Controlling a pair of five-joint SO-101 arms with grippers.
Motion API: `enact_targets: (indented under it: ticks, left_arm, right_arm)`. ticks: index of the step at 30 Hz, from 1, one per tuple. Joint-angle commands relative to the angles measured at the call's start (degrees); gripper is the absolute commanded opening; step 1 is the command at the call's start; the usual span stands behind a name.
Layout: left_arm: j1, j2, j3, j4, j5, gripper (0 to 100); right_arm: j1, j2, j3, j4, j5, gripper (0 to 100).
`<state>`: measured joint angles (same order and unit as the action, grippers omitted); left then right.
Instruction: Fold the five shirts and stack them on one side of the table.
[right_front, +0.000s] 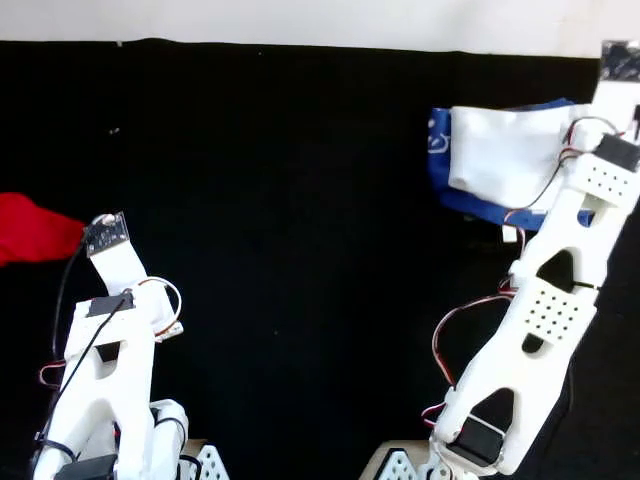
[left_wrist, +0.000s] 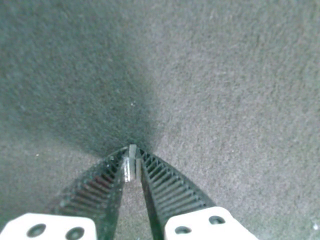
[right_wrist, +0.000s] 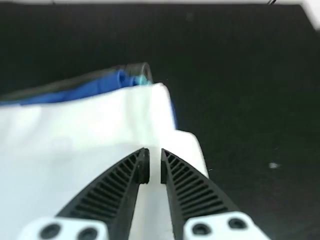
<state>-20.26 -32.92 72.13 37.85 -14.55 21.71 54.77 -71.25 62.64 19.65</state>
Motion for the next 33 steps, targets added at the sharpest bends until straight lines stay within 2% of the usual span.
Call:
enact_targets:
  ticks: [1, 4, 6, 14, 19, 26, 29, 33]
  left_arm:
    - [-0.31, 0.13, 0.13, -1.41, -0.09, 1]
    - [-0.31, 0.13, 0.13, -1.41, -0.09, 1]
    - [-0.31, 0.13, 0.13, -1.41, -0.09, 1]
    - [-0.31, 0.13, 0.13, -1.41, -0.09, 1]
    - [-0.31, 0.13, 0.13, -1.41, -0.09, 1]
    - [-0.31, 0.13, 0.13, -1.41, -0.09, 1]
    - [-0.31, 0.13, 0.13, -1.41, -0.09, 1]
    - [-0.31, 0.13, 0.13, -1.41, -0.09, 1]
  right_arm:
    - [-1.54, -11.21, -2.86, 4.97, -3.6, 7.9]
    - [-1.27, -15.16, -2.51, 8.4, -6.07, 17.3]
    - [-1.19, -16.48, -2.59, 10.68, -5.89, 19.9]
    - [-1.71, -25.8, -2.86, 26.68, -5.89, 15.1]
    - [-5.58, -31.78, -2.42, 37.23, -5.54, 15.1]
    - [-9.1, -36.18, -1.63, 38.64, -3.43, 15.1]
    - [-11.38, -44.0, 5.49, 38.64, -3.43, 15.1]
    - [-16.84, -57.98, 28.88, 38.55, -3.43, 15.1]
